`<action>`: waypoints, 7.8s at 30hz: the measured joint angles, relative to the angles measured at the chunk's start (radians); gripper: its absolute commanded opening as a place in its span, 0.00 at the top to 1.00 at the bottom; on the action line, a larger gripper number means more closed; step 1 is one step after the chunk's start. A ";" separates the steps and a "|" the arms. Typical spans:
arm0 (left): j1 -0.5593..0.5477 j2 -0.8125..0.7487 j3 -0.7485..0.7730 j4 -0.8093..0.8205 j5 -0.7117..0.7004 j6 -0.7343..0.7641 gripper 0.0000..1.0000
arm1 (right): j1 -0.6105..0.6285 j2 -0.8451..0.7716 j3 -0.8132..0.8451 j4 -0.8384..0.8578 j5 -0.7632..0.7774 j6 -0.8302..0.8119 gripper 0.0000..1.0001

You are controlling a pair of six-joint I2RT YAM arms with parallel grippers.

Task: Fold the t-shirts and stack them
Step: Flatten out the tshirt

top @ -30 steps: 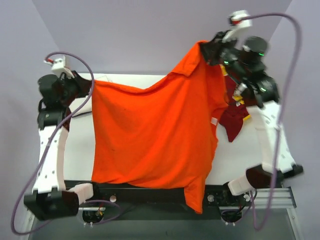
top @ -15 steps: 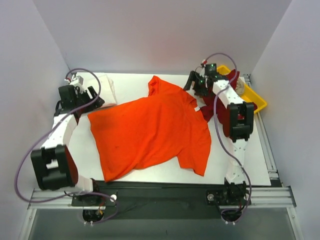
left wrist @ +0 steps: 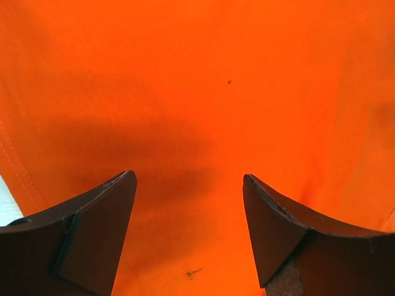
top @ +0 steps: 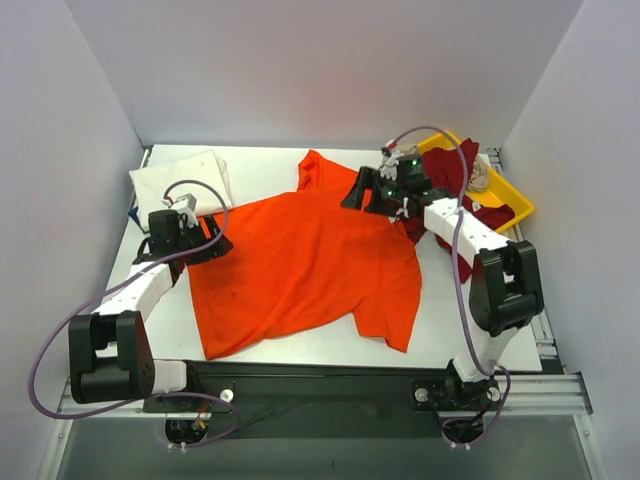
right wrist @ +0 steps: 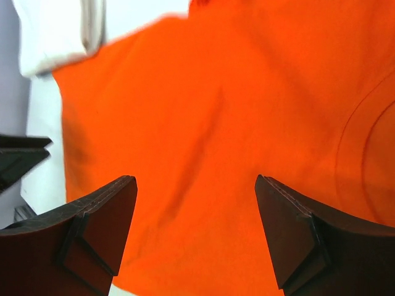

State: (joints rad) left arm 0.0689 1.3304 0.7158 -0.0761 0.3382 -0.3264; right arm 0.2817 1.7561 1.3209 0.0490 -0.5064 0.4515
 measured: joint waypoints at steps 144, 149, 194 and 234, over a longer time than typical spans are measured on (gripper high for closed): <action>0.142 0.061 -0.104 -0.071 -0.306 0.019 0.66 | 0.011 0.238 0.020 -0.219 0.177 -0.068 0.23; 0.142 0.062 -0.104 -0.071 -0.306 0.019 0.67 | 0.011 0.238 0.020 -0.219 0.177 -0.068 0.23; 0.129 0.014 -0.131 -0.064 -0.289 0.010 0.73 | -0.001 0.266 0.063 -0.248 0.177 -0.071 0.23; 0.116 0.005 -0.119 -0.117 -0.379 -0.053 1.00 | -0.008 0.290 0.100 -0.270 0.177 -0.071 0.22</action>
State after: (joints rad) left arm 0.1844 1.3350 0.5972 -0.1928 -0.0410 -0.3790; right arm 0.2733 2.0457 1.4208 -0.2207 -0.3298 0.3805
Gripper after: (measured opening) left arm 0.024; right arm 0.773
